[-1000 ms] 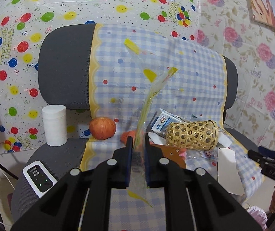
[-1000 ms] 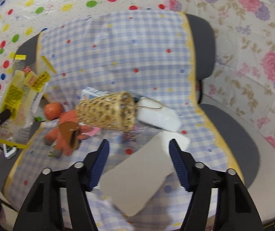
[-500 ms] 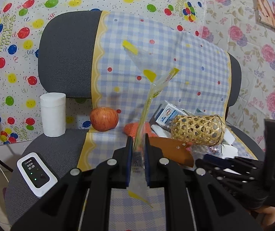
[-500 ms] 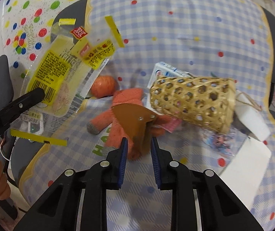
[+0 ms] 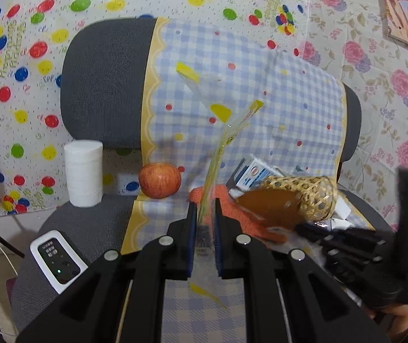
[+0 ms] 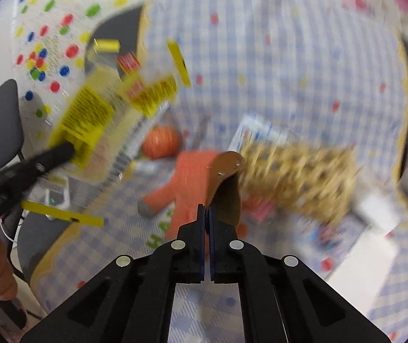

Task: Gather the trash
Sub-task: 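Lift the yellow wrapper with the left tool and carry it over the pink bin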

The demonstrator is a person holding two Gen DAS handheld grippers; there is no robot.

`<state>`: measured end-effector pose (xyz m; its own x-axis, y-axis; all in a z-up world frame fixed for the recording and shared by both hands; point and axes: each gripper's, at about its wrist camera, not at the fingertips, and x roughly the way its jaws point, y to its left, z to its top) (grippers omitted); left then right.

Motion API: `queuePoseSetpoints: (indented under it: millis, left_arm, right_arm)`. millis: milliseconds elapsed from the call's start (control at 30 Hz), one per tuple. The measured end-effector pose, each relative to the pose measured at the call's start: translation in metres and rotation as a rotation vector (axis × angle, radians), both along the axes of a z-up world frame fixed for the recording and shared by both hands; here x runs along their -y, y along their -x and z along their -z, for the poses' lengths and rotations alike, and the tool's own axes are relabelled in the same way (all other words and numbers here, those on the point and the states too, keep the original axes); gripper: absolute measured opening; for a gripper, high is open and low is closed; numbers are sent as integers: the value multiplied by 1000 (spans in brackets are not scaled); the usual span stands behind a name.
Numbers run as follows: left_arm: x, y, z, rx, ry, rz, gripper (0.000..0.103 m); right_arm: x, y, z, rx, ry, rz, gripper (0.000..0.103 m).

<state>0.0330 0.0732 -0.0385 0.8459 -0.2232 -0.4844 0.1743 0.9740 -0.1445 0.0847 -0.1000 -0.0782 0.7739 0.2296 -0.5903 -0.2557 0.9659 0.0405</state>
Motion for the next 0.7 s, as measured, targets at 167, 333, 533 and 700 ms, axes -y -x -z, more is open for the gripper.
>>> queuePoseSetpoints:
  millis: [167, 333, 533, 700]
  left_arm:
    - [24, 19, -22, 67, 2, 71, 9]
    - [75, 44, -32, 110, -1, 224, 9]
    - [151, 86, -25, 118, -32, 452, 9]
    - [206, 122, -11, 100, -54, 625, 9]
  right_arm:
    - [32, 44, -42, 94, 0, 67, 3]
    - [75, 98, -59, 165, 34, 189, 3]
    - [130, 172, -63, 189, 82, 383, 3]
    - [173, 237, -56, 171, 121, 575, 3]
